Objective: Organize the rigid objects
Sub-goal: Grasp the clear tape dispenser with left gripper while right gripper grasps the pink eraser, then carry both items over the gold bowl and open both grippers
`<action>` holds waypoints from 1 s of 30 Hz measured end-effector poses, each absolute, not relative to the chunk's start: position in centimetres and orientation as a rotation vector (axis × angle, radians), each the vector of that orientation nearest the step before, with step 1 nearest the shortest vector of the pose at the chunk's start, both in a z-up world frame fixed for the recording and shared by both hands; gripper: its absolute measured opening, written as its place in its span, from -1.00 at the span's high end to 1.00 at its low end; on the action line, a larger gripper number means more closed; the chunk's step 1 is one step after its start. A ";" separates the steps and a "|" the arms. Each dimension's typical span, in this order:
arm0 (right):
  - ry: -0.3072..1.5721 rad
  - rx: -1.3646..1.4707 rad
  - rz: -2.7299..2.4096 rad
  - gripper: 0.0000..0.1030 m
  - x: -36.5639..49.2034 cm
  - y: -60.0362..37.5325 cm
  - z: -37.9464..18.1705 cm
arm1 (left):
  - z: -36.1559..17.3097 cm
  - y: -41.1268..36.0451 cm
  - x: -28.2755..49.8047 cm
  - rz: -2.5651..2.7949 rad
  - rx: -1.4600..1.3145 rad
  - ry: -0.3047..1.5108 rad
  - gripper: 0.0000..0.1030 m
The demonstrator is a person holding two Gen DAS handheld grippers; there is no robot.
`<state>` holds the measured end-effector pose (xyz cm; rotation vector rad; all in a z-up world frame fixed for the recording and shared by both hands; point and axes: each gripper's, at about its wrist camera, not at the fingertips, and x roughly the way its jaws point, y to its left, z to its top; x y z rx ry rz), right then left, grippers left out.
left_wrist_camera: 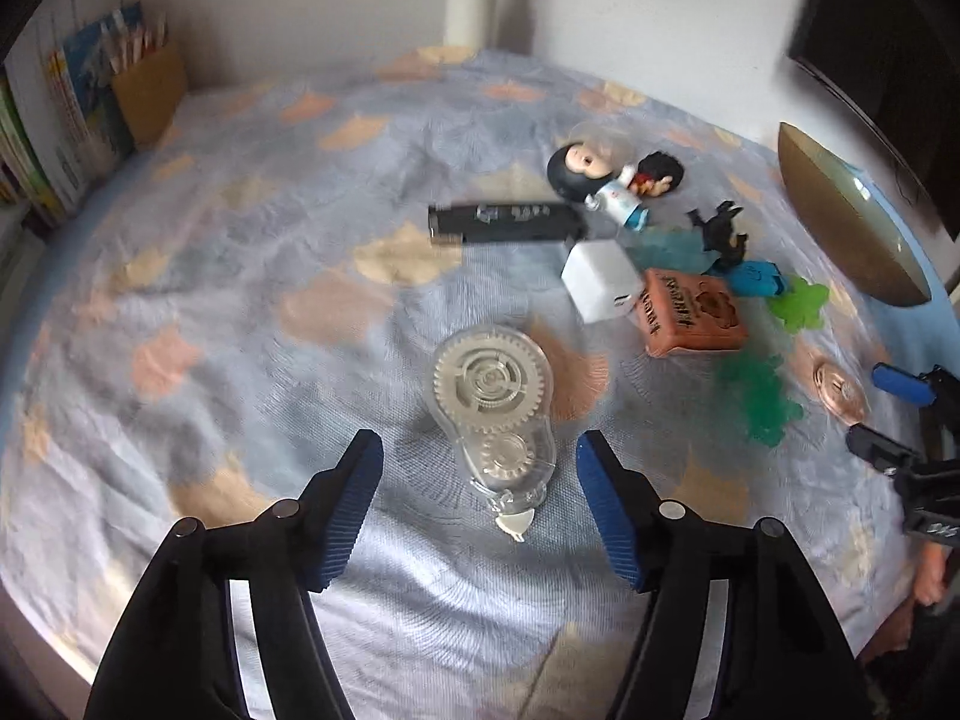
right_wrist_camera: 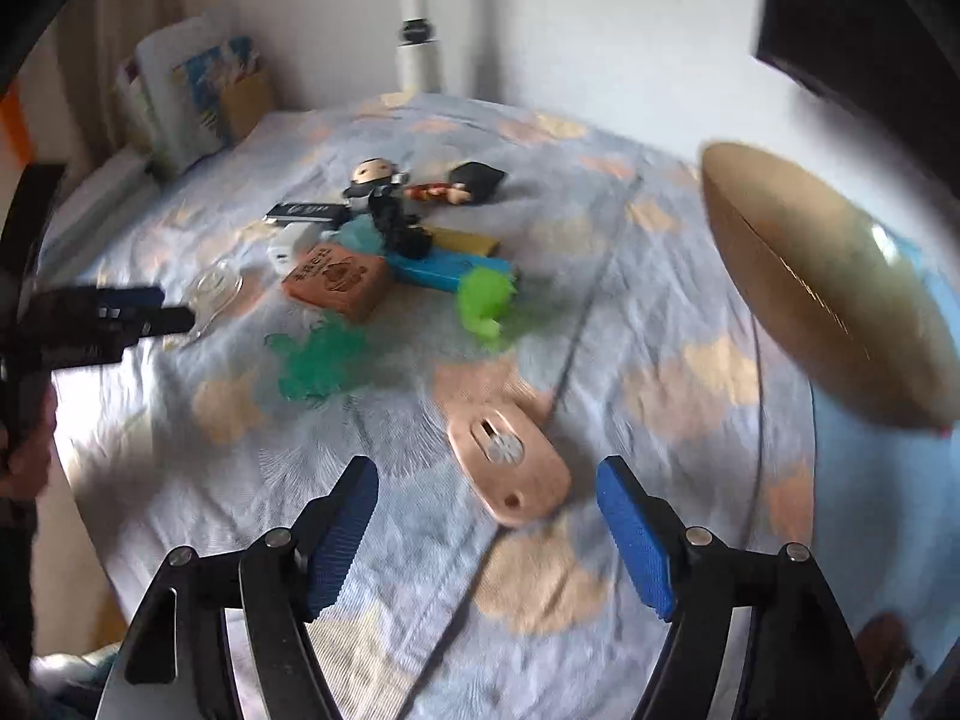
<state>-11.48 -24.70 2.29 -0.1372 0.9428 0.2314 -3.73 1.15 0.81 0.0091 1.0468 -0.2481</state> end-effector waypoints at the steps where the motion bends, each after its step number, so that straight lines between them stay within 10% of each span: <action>1: 0.954 -0.156 0.224 -0.43 -10.9 -24.6 1.9 | 0.6 1.3 -3.6 -0.262 -0.012 1.055 -0.28; 8: 0.984 -0.155 0.244 0.21 -9.4 -24.4 0.4 | 0.5 0.0 -3.1 -0.224 0.022 0.985 0.23; 30: 0.573 0.045 -0.141 0.21 -13.7 -36.4 18.8 | 19.9 -14.5 -4.8 -0.557 -0.132 0.564 0.23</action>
